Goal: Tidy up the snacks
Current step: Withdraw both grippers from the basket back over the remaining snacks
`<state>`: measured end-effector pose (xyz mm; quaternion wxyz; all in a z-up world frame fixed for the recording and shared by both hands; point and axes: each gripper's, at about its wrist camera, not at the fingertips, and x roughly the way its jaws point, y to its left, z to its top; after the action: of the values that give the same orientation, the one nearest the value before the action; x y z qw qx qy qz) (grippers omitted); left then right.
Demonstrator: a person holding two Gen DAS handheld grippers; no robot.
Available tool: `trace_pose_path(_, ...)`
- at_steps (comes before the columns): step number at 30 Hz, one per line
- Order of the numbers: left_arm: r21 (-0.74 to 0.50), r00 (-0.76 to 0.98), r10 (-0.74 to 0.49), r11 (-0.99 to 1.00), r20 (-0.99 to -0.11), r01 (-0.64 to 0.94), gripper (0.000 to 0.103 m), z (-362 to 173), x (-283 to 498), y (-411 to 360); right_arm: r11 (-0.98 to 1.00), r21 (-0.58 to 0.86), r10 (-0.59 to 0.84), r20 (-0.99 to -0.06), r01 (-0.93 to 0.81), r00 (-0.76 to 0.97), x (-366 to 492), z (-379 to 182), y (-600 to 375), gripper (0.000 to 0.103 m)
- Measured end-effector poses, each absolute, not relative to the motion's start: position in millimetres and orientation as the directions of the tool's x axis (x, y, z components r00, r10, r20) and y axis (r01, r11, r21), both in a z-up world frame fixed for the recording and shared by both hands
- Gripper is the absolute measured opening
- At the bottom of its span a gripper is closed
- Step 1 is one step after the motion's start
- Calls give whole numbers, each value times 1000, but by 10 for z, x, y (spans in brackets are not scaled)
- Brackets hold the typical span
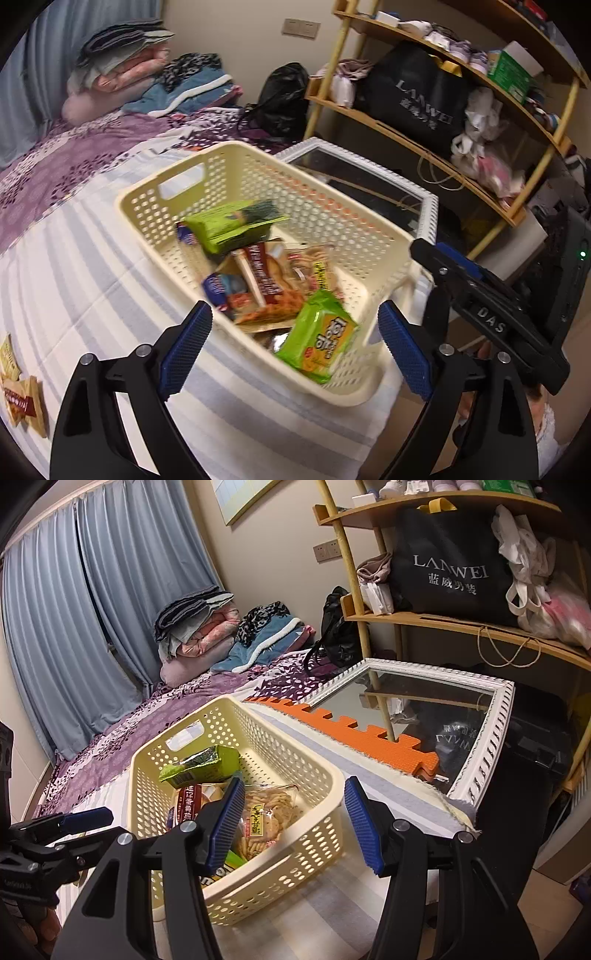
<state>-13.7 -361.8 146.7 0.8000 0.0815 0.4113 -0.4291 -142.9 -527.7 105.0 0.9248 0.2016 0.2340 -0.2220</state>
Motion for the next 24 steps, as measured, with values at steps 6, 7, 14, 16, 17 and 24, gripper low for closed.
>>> trace_pose_path(6, -189, 354, -579, 675, -734, 713, 100, 1488, -41, -3419, 832, 265, -301, -524, 488, 797, -1368, 1047, -5186, 62)
trace_pose_path(7, -187, 360, -577, 680, -733, 708, 100, 1494, -29, -3385, 834, 264, -299, -522, 485, 798, -1361, 1055, -5170, 62)
trace_pose_path(14, -157, 412, -551, 716, -726, 680, 100, 1521, 5, -3178, 842, 270, -285, -512, 467, 810, -1321, 1103, -5101, 72)
trace_pose_path(16, -145, 430, -543, 726, -721, 672, 100, 1533, 7, -3117, 848, 268, -276, -512, 457, 814, -1296, 1119, -5069, 72)
trace_pose_path(17, -143, 437, -540, 731, -720, 667, 100, 1535, 12, -3079, 851, 268, -272, -511, 452, 815, -1286, 1128, -5049, 72)
trace_pose_path(24, -137, 477, -516, 768, -712, 626, 100, 1567, 55, -2815, 879, 258, -236, -496, 401, 836, -1214, 1212, -4871, 84)
